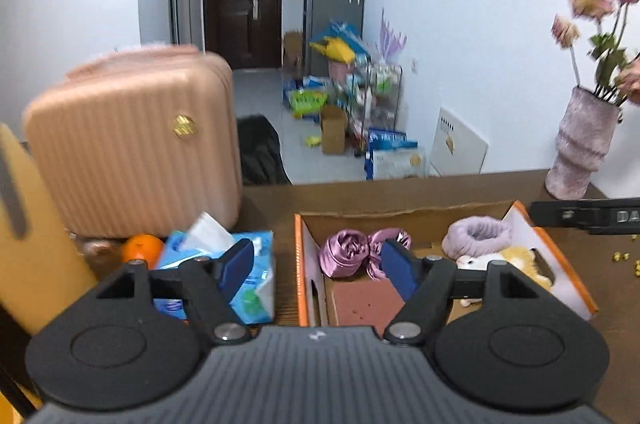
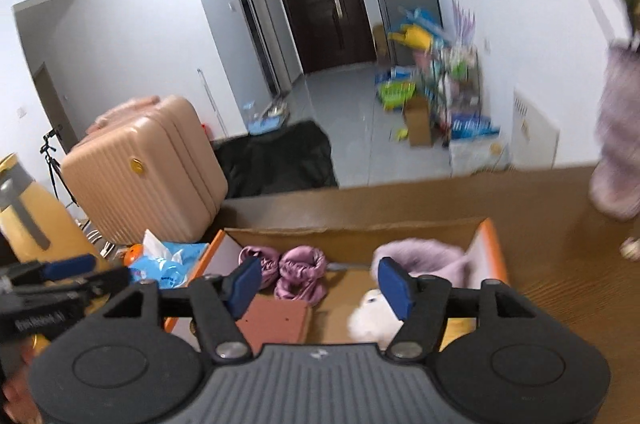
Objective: Organize soft objects
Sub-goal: 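Withdraw both tools from the box toward the lavender sachet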
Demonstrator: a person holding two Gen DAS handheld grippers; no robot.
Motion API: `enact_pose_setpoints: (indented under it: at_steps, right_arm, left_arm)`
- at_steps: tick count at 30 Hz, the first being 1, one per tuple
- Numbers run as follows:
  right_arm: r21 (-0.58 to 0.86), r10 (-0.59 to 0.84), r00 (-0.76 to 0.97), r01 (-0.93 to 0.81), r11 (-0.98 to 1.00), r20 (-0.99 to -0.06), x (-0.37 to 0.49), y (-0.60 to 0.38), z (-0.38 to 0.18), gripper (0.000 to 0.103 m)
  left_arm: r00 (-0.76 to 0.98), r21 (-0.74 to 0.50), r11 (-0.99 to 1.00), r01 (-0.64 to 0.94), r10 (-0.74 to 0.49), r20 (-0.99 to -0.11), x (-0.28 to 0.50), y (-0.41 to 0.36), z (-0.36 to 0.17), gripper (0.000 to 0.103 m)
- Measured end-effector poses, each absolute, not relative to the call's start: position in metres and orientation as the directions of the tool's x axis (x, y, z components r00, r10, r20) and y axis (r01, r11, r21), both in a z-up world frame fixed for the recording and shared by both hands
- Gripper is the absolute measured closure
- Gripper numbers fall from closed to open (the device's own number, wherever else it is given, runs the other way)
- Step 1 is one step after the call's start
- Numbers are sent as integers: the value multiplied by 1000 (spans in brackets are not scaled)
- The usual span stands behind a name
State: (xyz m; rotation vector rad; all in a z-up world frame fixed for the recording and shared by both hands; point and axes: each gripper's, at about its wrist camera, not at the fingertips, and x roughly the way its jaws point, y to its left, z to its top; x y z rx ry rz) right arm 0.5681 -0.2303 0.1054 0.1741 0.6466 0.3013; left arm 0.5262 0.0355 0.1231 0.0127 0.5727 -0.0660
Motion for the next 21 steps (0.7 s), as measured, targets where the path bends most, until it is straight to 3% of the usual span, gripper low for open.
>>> enact_pose_setpoints:
  at_steps: [7, 14, 21]
  right_arm:
    - [90, 230, 856, -212, 973, -463, 489, -265, 158, 20]
    - [107, 229, 901, -204, 973, -368, 420, -295, 170, 19]
    - [8, 242, 936, -248, 969, -254, 323, -299, 146, 14]
  left_arm:
    - [875, -25, 998, 57, -62, -479, 461, 41, 167, 25]
    - [921, -26, 997, 72, -76, -383, 388, 33, 182, 21]
    - [963, 26, 992, 122, -112, -246, 288, 21, 150, 14]
